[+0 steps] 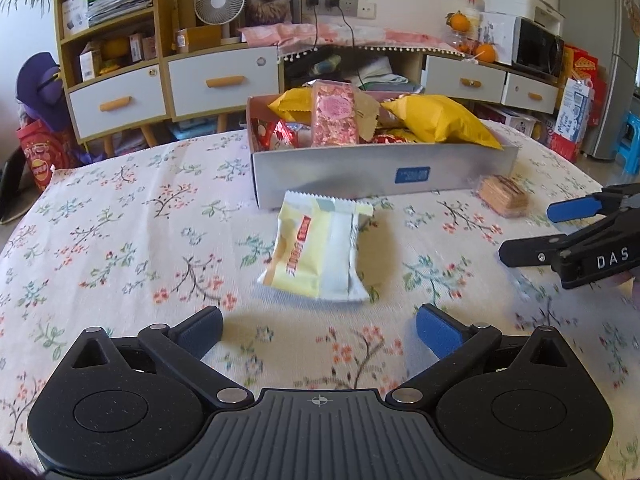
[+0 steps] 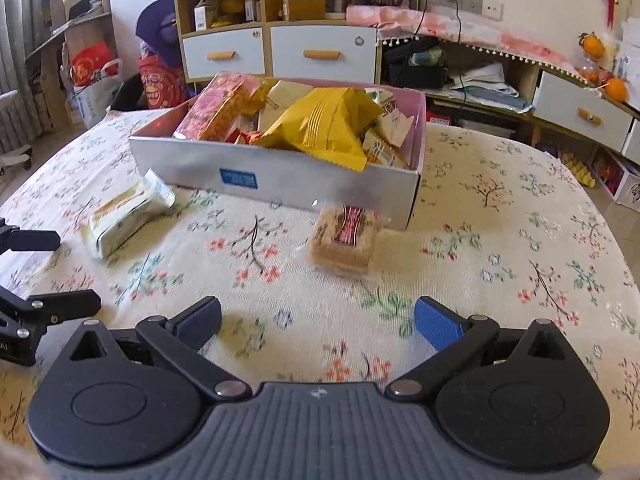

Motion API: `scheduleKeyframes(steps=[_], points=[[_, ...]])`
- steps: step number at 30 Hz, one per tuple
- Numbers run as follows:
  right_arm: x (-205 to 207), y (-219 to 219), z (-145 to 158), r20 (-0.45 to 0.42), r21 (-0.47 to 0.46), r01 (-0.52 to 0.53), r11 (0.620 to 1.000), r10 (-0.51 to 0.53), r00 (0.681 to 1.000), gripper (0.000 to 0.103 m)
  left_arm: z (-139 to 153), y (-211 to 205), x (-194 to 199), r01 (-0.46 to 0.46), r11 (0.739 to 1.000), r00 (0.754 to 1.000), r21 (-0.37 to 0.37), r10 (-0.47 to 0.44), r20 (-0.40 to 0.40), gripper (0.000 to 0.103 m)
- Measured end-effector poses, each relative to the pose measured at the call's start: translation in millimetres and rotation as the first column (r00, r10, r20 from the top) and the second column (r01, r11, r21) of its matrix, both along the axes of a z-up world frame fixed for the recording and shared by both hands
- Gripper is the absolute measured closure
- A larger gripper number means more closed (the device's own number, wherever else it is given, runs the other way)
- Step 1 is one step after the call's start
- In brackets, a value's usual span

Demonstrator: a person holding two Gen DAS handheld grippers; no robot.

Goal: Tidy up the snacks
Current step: 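Withdraw both tools from the box toward the last two snacks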

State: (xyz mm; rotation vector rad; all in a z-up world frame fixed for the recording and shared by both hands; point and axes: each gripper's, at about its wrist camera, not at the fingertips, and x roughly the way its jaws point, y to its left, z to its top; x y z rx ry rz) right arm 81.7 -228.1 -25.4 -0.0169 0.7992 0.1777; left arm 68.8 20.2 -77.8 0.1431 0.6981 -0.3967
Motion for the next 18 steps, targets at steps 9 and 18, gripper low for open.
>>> scheduleKeyframes(steps=[9, 18], points=[[16.7, 0.3, -0.1, 0.012, 0.0, 0.011, 1.0, -0.011, 1.0, 0.0, 0.4, -12.0, 25.0, -0.002, 1.0, 1.0, -0.003, 0.002, -0.011, 0.001], [30.8, 3.9, 1.5, 0.018, -0.001, 0.032, 0.999, -0.032, 0.999, 0.004, 4.0, -21.0, 36.9, -0.007, 1.0, 1.0, -0.016, 0.006, -0.015, 0.011]])
